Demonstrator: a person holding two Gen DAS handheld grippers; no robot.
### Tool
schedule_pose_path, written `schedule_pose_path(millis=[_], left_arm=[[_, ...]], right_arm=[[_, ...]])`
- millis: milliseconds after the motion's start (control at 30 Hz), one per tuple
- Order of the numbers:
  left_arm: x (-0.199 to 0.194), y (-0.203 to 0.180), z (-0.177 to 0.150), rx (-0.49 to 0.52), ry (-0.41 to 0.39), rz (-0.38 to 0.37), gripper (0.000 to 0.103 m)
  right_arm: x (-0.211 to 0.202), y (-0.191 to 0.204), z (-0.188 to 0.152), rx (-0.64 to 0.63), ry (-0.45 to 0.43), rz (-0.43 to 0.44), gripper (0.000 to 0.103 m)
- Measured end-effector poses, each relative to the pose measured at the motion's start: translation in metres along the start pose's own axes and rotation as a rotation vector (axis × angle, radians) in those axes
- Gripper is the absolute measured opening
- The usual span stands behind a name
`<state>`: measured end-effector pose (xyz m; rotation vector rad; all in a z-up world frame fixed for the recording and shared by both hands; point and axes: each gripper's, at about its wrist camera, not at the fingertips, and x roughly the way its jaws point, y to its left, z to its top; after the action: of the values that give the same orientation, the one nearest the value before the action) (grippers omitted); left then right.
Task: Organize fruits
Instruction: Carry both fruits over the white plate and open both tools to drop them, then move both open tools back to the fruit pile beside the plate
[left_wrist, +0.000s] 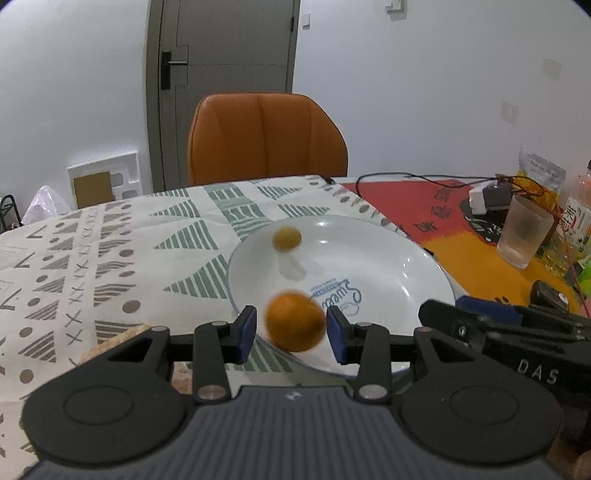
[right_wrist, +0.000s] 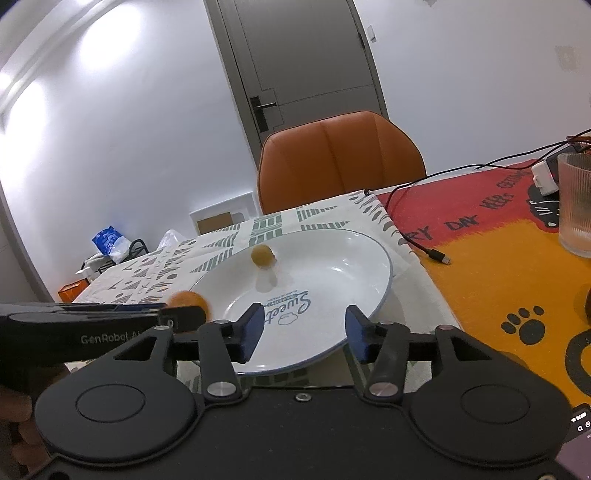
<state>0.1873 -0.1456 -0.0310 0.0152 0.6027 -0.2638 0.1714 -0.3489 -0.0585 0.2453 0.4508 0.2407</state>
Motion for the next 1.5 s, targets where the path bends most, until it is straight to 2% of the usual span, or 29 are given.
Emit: schedule_pose_path(millis=[67,300,467,667,1000,1067,1133,1500], left_arm=[[-0.002,0.000,0.001,0.004,-0.007,0.014,0.043],[-0.011,0.012,-0.002,-0.018,0.003,0.042,0.048],[-0.026,0.025,-0.005,-0.035,-0.018,0.106,0.073],[-0.043,0.041,-0.009,-0.061,-0.041,0.178,0.085],[-0.073,0.074,-0.013,-0.133,-0.075,0.243,0.088],[-0.079,0.078,-0.014,-0.136,-0.092,0.258,0.094],[-0.084,0.083,-0.016,-0.140,-0.108,0.264,0.095],[-0.099,0.102,-0.025,-0.176,-0.096,0.270,0.096]], right_arm=[[0.000,0.001,0.000,-0.002,-0.001,0.000,0.058],[-0.001,0.007,-0.002,-0.008,0.004,0.004,0.064],[-0.002,0.011,-0.004,-0.012,0.008,0.012,0.072],[-0.004,0.021,-0.006,-0.028,0.007,0.020,0.083],[-0.008,0.042,-0.007,-0.060,-0.008,0.060,0.098],[-0.008,0.046,-0.007,-0.061,-0.012,0.062,0.100],[-0.008,0.050,-0.007,-0.061,-0.015,0.071,0.103],[-0.008,0.070,-0.009,-0.077,-0.011,0.130,0.103]])
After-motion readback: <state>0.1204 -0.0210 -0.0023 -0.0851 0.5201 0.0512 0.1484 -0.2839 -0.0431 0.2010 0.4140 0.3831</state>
